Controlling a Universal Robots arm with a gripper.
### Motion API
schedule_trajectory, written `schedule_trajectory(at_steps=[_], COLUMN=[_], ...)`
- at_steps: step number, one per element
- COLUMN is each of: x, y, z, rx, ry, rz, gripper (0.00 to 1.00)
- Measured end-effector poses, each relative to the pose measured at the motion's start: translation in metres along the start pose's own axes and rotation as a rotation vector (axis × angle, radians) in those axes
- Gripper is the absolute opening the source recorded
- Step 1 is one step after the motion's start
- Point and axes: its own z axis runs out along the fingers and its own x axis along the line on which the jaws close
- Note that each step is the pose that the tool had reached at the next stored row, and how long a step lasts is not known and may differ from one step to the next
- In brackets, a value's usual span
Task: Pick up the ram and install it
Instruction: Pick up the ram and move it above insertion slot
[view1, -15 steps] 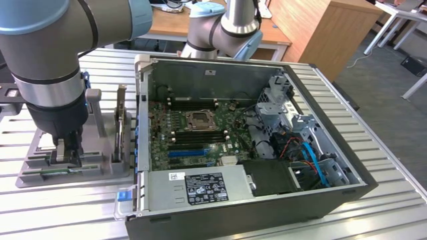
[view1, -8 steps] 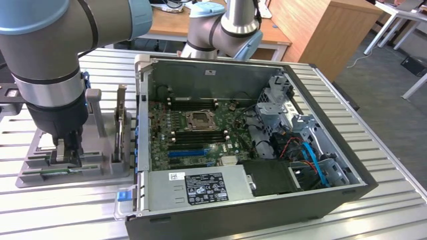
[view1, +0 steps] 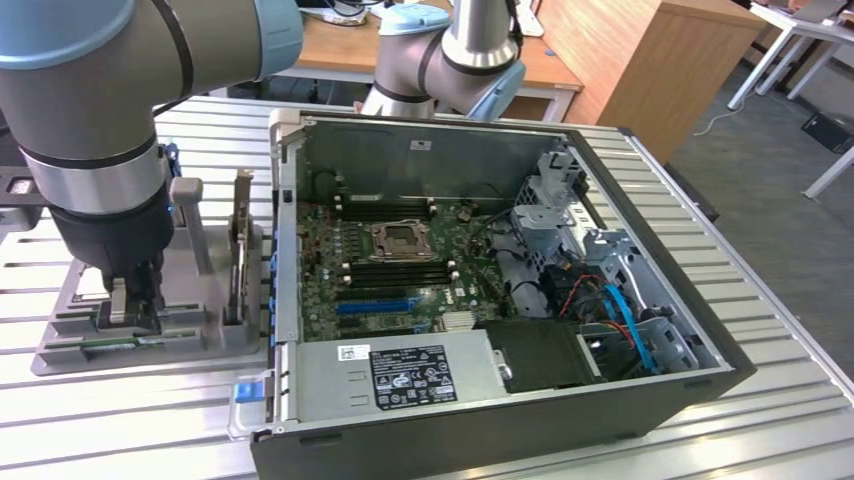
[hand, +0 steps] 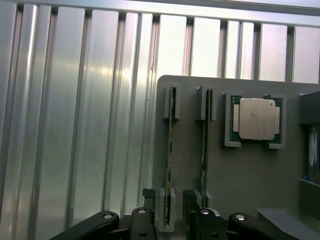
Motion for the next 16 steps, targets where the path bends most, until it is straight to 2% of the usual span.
schedule_trajectory(at_steps=[6, 10, 16], x=[-0.0004, -0.0004, -0.0003], y=[0.0067, 0.0069, 0.0065], z=[0.0009, 0.001, 0.0078], rx=[-0.0001, 0.0, 0.0], ry=[0.0, -0.0001, 0.0], rz=[0.0, 0.0, 0.0], gripper=[0.36, 0.36, 0.36])
